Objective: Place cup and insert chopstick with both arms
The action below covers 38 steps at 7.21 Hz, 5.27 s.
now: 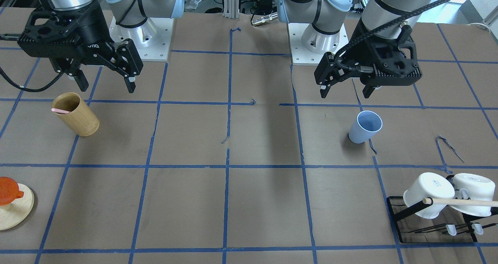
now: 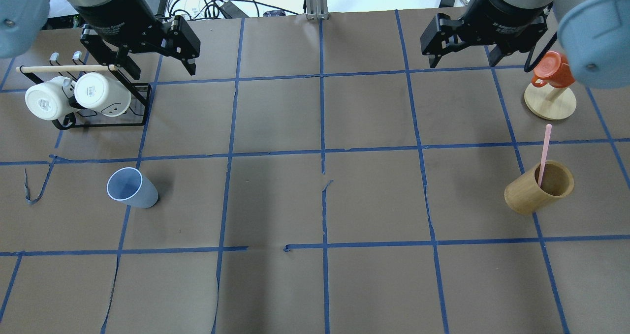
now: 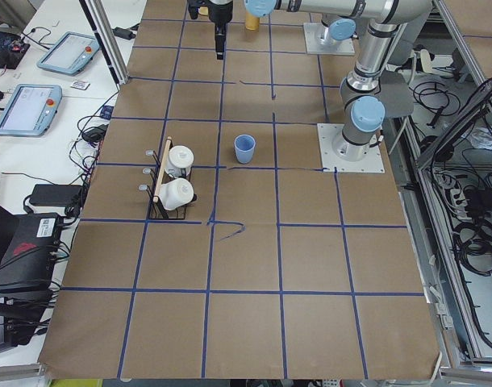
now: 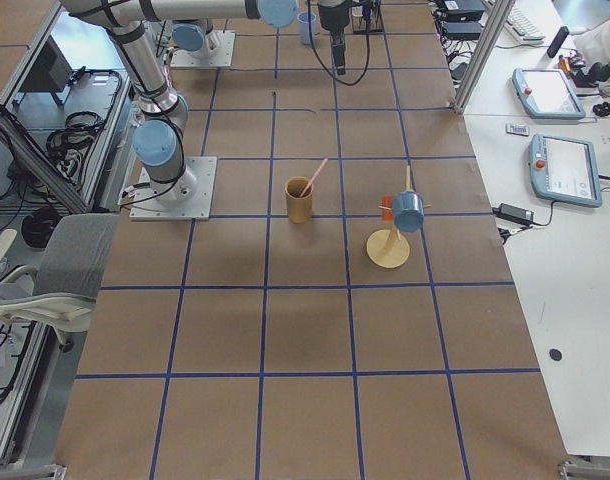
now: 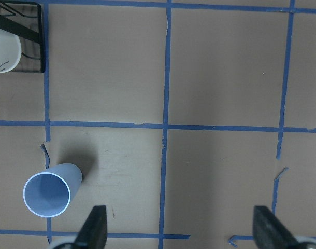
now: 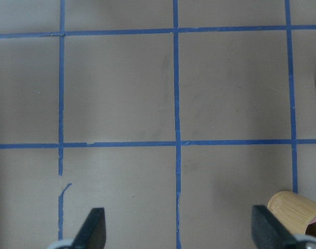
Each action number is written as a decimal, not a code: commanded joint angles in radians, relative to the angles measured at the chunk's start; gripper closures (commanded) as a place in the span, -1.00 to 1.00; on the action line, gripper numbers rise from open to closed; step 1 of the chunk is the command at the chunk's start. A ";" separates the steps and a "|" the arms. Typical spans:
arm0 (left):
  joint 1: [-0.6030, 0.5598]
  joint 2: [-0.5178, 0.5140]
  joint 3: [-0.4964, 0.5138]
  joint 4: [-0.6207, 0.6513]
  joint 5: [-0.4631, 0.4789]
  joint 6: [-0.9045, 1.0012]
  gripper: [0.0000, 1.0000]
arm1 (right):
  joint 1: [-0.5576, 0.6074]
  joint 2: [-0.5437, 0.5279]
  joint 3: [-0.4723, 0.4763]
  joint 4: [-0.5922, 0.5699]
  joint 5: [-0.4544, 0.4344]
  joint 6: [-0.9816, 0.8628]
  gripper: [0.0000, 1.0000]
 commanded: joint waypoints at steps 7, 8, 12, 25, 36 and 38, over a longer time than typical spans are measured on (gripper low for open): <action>0.005 0.009 -0.003 -0.003 -0.005 0.000 -1.00 | 0.000 0.008 0.008 0.041 -0.010 -0.047 -1.00; 0.006 0.009 -0.003 -0.003 0.001 0.000 -1.00 | 0.000 0.008 0.006 0.045 -0.011 -0.050 -1.00; 0.021 0.026 -0.003 -0.014 0.006 0.000 -1.00 | -0.003 0.010 0.006 0.047 -0.007 -0.050 -1.00; 0.311 -0.086 -0.589 0.383 0.098 0.278 0.99 | -0.005 0.008 0.009 0.058 -0.010 -0.086 -1.00; -0.306 -0.289 -0.258 0.641 -0.083 -0.245 1.00 | -0.271 0.044 0.079 0.141 -0.065 -0.589 -1.00; -0.342 -0.379 -0.180 0.709 -0.085 -0.245 1.00 | -0.293 0.045 0.191 0.011 -0.088 -0.667 -1.00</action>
